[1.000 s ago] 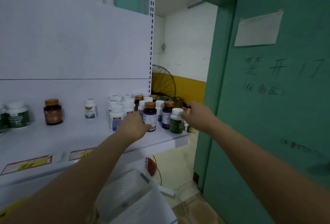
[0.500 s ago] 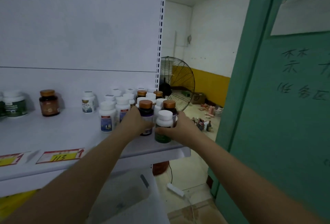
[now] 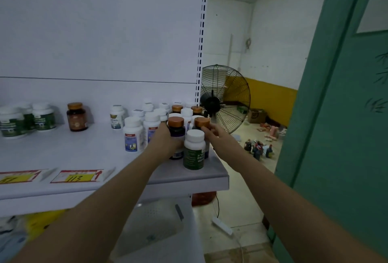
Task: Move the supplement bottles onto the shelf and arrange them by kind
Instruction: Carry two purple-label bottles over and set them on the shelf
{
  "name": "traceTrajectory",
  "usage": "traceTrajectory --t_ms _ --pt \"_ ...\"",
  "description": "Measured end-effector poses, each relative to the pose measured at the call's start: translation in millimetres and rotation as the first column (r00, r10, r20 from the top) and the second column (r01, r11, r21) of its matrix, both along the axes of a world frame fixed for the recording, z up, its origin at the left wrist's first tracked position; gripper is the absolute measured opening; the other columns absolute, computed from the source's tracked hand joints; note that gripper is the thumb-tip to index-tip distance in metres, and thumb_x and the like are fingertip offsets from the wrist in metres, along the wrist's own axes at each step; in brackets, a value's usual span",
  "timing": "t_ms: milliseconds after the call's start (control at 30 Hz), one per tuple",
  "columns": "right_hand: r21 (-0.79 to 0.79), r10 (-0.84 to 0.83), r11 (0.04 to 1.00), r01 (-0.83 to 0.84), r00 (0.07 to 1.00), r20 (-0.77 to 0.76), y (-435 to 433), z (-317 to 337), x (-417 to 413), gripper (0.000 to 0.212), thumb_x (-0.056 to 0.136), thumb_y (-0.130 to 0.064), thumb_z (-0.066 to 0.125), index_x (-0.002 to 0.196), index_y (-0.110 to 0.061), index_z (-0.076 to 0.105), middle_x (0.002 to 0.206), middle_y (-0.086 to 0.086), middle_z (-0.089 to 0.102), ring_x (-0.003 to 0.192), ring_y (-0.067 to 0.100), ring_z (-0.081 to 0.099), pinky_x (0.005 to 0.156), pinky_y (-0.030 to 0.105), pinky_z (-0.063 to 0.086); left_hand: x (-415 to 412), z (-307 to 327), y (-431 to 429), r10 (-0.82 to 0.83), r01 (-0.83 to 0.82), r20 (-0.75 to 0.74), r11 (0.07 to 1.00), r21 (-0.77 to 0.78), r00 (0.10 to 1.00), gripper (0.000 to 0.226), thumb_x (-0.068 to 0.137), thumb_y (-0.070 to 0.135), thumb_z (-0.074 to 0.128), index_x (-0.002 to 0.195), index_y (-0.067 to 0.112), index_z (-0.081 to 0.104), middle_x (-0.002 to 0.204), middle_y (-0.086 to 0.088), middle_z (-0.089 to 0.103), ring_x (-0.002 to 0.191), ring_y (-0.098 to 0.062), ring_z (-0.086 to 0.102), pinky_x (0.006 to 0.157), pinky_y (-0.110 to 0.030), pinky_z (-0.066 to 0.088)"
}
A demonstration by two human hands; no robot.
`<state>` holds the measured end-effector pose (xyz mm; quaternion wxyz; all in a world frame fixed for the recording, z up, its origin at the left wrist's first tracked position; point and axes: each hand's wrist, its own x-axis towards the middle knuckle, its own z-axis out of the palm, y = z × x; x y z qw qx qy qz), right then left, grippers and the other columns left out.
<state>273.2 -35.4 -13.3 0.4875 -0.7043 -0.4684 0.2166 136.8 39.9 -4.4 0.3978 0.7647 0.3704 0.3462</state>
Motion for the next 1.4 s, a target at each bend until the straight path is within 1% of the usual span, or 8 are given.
traceTrajectory --t_ms 133,300,433,533,633,767,1100,1400 --pt "0.095 0.071 0.994 -0.058 0.989 -0.131 4 -7 -1 0.043 0.100 -0.038 0.038 0.140 -0.021 0.040 0.122 -0.003 0.051 0.107 0.013 0.048 0.099 0.034 0.043 2 -3 0 -0.003 0.009 0.094 0.998 -0.069 0.996 0.022 0.084 0.011 0.068 0.093 0.021 0.051 0.089 0.001 0.056 0.092 -0.018 0.050 0.059 -0.017 0.040" --pt "0.212 0.015 0.977 0.019 0.987 -0.160 4 -8 4 0.038 0.100 -0.043 0.036 0.124 -0.017 0.050 0.108 0.003 0.063 0.102 0.021 0.060 0.088 0.037 0.049 -4 1 1 0.092 -0.081 0.145 0.993 -0.082 0.985 0.052 0.083 0.015 0.069 0.126 0.008 0.042 0.124 -0.011 0.054 0.103 -0.022 0.052 0.079 -0.029 0.045" --pt "0.314 -0.011 0.945 0.088 0.971 -0.238 -3 24 13 0.043 0.099 -0.047 0.034 0.122 -0.013 0.047 0.099 0.005 0.064 0.087 0.018 0.065 0.071 0.029 0.054 -16 24 -4 0.031 -0.018 0.330 0.999 -0.042 0.944 0.042 0.085 0.014 0.065 0.117 0.015 0.038 0.104 -0.004 0.057 0.090 -0.017 0.057 0.076 -0.030 0.051" --pt "0.386 0.008 0.917 0.101 0.962 -0.272 -11 57 14 0.055 0.091 -0.064 0.036 0.120 -0.019 0.047 0.106 0.010 0.066 0.094 0.024 0.067 0.081 0.042 0.057 -26 46 -11 -0.015 0.047 0.476 0.997 -0.055 0.879 0.039 0.081 0.011 0.066 0.109 0.020 0.040 0.089 -0.002 0.055 0.079 -0.017 0.058 0.068 -0.030 0.052" --pt "0.477 0.156 0.878 0.019 0.933 -0.324 -18 84 3 0.051 0.093 -0.057 0.041 0.120 -0.015 0.051 0.095 0.011 0.069 0.078 0.021 0.069 0.072 0.037 0.058 -39 65 -18 -0.113 0.250 0.601 0.957 -0.150 0.791 0.030 0.077 0.008 0.058 0.100 0.024 0.049 0.087 -0.012 0.056 0.070 -0.024 0.060 0.071 -0.040 0.051" --pt "0.479 0.357 0.873 -0.092 0.788 -0.501 -24 100 -32 0.047 0.093 -0.055 0.043 0.102 -0.012 0.060 0.073 0.005 0.064 0.059 0.016 0.062 0.058 0.028 0.053 -56 79 -35 -0.172 0.429 0.707 0.881 -0.202 0.687 0.011 0.086 0.026 0.053 0.092 0.016 0.052 0.066 -0.009 0.055 0.055 -0.022 0.053 0.057 -0.030 0.048" --pt "0.455 0.463 0.854 -0.251 0.767 -0.444 1 89 -126 0.059 0.091 -0.065 0.034 0.082 -0.014 0.064 0.065 0.005 0.066 0.054 0.017 0.061 0.057 0.028 0.052 -131 71 -48 -0.054 0.264 0.686 0.942 -0.206 0.726 0.048 0.086 0.061 0.048 0.078 0.014 0.053 0.061 -0.010 0.053 0.049 -0.021 0.051 0.050 -0.026 0.046" --pt "0.421 0.650 0.759 -0.497 0.610 -0.453 42 90 -242 0.060 0.088 -0.067 0.037 0.088 -0.014 0.064 0.071 0.007 0.067 0.061 0.021 0.062 0.068 0.038 0.055 -254 70 -55 0.280 -0.074 0.731 0.951 -0.302 0.622 0.029 0.090 0.043 0.052 0.095 0.016 0.059 0.071 -0.007 0.065 0.061 -0.021 0.063 0.071 -0.040 0.056"
